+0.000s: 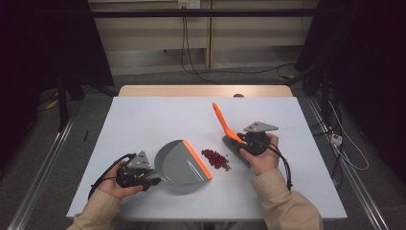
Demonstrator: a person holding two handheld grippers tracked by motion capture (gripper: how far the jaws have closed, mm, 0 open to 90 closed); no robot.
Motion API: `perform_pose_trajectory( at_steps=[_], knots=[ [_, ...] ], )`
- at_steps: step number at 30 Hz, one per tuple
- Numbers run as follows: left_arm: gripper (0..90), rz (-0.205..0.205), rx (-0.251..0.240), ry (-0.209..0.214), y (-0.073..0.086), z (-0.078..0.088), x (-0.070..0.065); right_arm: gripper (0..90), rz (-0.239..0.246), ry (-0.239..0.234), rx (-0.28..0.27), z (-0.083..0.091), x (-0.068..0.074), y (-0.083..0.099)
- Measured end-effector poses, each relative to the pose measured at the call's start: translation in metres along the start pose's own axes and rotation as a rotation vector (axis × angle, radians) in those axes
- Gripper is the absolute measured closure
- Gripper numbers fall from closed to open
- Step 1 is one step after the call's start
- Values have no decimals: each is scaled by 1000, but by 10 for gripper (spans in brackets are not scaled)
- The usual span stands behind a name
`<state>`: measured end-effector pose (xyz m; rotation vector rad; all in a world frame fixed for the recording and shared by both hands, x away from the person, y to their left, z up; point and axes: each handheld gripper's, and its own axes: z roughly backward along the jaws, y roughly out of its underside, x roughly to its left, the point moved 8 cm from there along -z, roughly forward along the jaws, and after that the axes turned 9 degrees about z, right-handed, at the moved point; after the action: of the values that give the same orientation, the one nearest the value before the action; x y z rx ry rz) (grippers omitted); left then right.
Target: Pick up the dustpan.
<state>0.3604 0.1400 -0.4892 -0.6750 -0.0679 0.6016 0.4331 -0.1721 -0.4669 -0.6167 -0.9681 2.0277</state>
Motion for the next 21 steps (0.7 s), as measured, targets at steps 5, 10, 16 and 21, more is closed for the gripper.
perform_pose_trajectory(
  at_steps=[5,10,16,21],
  knots=[
    [630,-31,19,-4,0,-2,-2,704,-14,-13,43,-6,-2,3],
    [630,-32,15,28,-1,-3,-5,713,-12,9,27,-8,-1,5],
    [629,-44,12,46,-3,-5,-12,715,-11,33,-18,-8,15,5],
    [629,-48,18,53,-3,-6,-13,715,10,57,-29,-8,21,5]
  ],
)
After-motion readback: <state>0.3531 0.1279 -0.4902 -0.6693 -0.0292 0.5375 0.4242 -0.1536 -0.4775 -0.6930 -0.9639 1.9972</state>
